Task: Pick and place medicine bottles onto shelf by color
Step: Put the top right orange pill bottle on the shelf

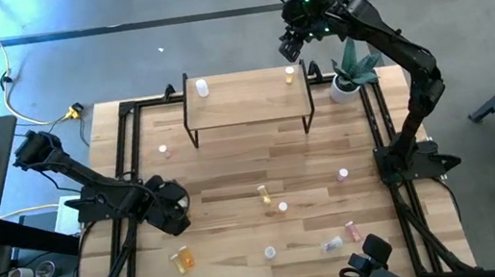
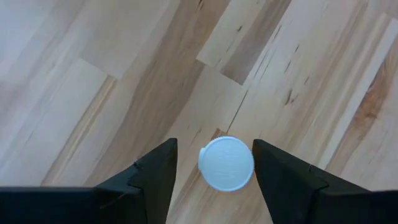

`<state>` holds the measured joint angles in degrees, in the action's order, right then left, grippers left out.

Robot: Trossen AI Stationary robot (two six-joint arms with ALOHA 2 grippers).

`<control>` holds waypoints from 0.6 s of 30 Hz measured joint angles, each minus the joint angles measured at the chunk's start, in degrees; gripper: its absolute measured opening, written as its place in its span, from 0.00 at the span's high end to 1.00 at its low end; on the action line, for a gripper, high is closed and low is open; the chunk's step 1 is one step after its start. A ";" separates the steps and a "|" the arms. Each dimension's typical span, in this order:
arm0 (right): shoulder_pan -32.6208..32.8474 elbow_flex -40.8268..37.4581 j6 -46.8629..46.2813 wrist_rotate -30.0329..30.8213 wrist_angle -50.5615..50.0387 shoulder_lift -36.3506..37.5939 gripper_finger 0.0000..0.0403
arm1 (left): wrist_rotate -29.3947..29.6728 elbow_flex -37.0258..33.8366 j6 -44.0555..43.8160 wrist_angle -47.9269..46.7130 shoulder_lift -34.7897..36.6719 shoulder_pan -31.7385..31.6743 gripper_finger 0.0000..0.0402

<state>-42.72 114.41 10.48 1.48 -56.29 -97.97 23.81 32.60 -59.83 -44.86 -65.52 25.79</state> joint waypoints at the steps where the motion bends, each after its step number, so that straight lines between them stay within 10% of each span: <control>1: 0.01 0.00 0.00 0.00 0.00 0.00 0.60 | -0.03 0.00 0.00 -0.01 0.00 0.00 0.53; 18: 0.02 -0.02 0.00 0.00 0.00 0.00 0.60 | -1.33 0.28 -0.20 -0.13 0.02 0.00 0.72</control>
<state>-42.70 114.39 10.48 1.48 -56.29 -97.97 22.48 32.88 -60.03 -44.99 -65.50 25.79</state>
